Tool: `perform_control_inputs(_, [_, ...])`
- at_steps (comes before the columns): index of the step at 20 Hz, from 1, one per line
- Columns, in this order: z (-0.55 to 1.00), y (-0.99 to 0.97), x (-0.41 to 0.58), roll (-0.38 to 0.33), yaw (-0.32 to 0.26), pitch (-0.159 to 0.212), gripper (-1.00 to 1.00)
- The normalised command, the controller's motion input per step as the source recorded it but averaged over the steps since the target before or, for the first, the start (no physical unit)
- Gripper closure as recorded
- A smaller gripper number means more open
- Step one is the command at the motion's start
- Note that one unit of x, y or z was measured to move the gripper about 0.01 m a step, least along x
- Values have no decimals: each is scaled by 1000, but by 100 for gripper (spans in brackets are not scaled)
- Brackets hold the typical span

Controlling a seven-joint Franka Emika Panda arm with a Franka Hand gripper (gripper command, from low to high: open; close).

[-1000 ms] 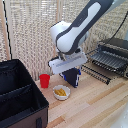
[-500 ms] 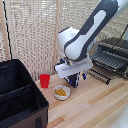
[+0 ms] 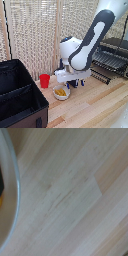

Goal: Gently stretch your hand towards the oven tray's handle, obtaining a firm grip, and draw it cautiously out of the oven. Transition your grip to the hot dog bowl, gingerly seizing the edge, and elevate it from the surface. Hover the bowl over the tray, delicately lower it, and temper your grip, establishing the bowl's equilibrium.

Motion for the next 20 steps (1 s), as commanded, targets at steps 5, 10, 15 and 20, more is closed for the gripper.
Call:
perform_control_inputs(5, [-237,-231,18,0,24,-82,-100])
perform_control_inputs(10, [-314,-145,-13,6,57,-83,-100])
perform_control_inputs(15, [-262,-6,-110,69,65,-34,-100])
perform_control_inputs(20, [-82,0,-1,62,29,0,100])
